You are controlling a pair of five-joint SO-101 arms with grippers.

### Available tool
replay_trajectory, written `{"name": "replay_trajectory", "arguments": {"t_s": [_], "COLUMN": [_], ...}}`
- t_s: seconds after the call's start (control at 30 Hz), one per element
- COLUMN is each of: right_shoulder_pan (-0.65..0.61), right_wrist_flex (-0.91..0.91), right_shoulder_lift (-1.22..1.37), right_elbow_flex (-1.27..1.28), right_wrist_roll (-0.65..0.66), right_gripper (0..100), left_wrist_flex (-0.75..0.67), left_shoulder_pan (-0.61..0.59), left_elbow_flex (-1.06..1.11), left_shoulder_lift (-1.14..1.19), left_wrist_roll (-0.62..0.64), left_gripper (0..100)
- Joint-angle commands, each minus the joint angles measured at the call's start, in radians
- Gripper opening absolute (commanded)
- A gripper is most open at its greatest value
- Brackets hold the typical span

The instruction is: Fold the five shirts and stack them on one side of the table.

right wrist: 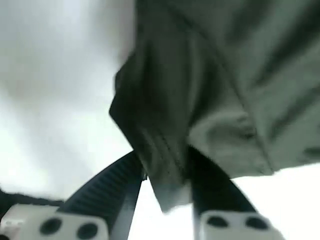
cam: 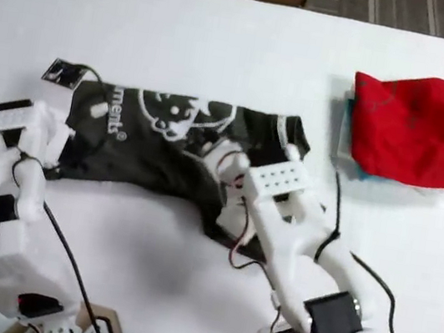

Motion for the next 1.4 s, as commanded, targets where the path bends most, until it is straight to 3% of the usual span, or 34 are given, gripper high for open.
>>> {"name": "replay_trajectory", "arguments": {"t_s": [0.0,0.3,0.53,0.7,0.87,1.0,1.07,1.2,1.37], "right_shoulder_pan": [-0.058,-0.143,-0.142,-0.094,-0.008,0.044,0.058,0.085,0.125], "right_wrist_flex": [0.012,0.045,-0.119,-0.243,-0.209,-0.197,-0.168,-0.073,0.116], "right_shoulder_lift": [-0.018,-0.084,0.012,0.159,0.255,0.300,0.302,0.300,0.305], "right_elbow_flex": [0.005,0.040,0.150,0.150,0.043,-0.014,-0.032,-0.141,-0.397], "right_wrist_roll": [0.002,0.002,0.021,0.023,0.023,0.021,0.021,0.025,0.153], "right_gripper": [18.0,17.9,32.9,33.7,25.6,0.6,4.9,2.2,1.8], "left_wrist_flex": [-0.011,-0.009,-0.009,-0.009,-0.008,-0.008,-0.008,-0.008,-0.009], "left_shoulder_pan": [-0.012,-0.012,-0.012,-0.012,-0.012,-0.012,-0.012,-0.012,-0.012], "left_elbow_flex": [0.005,0.005,0.005,0.005,0.007,0.007,0.007,0.007,0.007], "left_shoulder_lift": [-0.003,-0.003,-0.003,-0.003,-0.003,-0.003,-0.003,-0.003,-0.003], "left_wrist_roll": [0.014,0.014,0.011,0.011,0.012,0.014,0.014,0.014,0.014], "left_gripper": [3,3,3,3,3,3,3,3,3]}}
